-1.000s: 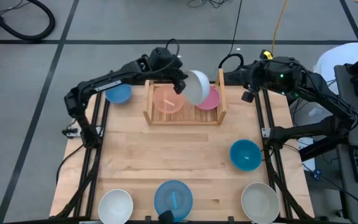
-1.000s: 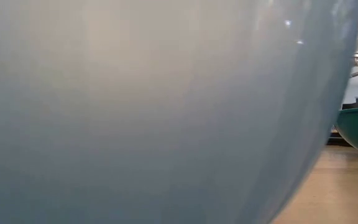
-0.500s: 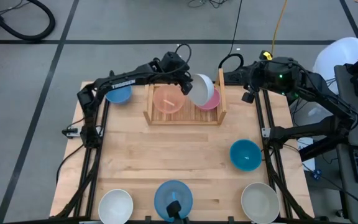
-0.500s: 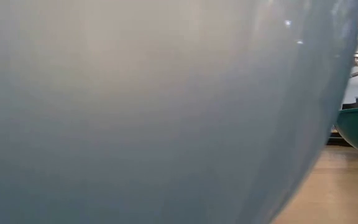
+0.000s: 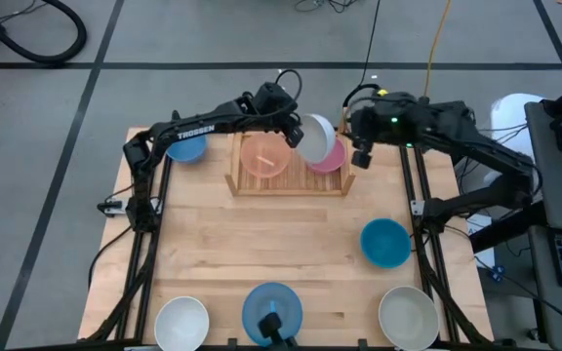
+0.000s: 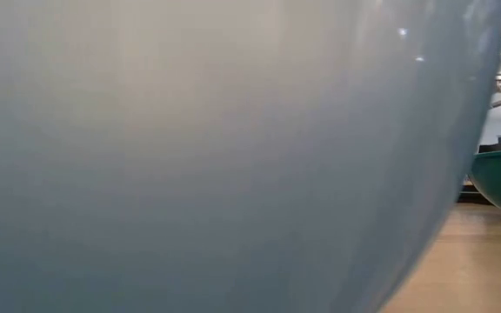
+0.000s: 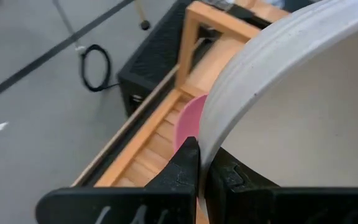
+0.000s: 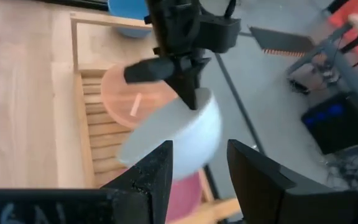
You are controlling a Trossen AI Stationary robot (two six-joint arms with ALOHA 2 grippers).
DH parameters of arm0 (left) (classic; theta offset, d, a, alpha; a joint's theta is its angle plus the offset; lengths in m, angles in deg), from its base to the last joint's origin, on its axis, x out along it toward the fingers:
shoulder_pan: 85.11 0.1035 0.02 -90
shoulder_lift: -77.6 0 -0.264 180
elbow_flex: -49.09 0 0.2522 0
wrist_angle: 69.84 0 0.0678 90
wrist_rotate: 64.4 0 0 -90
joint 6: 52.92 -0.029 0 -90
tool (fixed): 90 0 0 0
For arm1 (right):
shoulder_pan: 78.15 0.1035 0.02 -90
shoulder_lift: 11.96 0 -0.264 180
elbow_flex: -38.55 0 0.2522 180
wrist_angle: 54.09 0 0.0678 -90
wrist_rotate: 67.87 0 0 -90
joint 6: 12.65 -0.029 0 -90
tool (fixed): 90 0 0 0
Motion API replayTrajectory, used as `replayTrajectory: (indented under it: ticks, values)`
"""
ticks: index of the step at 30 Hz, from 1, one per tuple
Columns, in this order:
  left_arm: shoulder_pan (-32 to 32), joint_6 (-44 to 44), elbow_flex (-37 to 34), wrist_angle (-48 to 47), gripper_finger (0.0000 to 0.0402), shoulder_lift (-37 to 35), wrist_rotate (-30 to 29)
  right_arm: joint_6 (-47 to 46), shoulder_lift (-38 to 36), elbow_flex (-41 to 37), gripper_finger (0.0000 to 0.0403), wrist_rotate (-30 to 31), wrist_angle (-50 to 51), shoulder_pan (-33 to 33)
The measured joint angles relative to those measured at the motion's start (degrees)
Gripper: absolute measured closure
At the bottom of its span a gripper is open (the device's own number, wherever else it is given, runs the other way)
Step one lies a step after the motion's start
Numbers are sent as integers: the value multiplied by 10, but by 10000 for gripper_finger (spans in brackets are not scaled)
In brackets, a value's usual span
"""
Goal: Place and stack bowls onto a shelf
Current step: Stack the top white bowl on top of the pink bowl on the shelf
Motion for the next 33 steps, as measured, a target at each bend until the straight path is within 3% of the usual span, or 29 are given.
replayTrajectory:
  ticks: [7,12,19,33]
  values:
    - [-4,17,0,5,397,0,-94,-59,55,0,259,1,-32,0]
    - [-7,29,0,40,397,0,-126,-79,90,0,259,11,-51,0]
    - [-22,23,0,57,397,0,-130,-74,127,0,259,137,-70,0]
    - [-41,8,0,56,397,0,-136,-32,154,0,265,222,-66,-8]
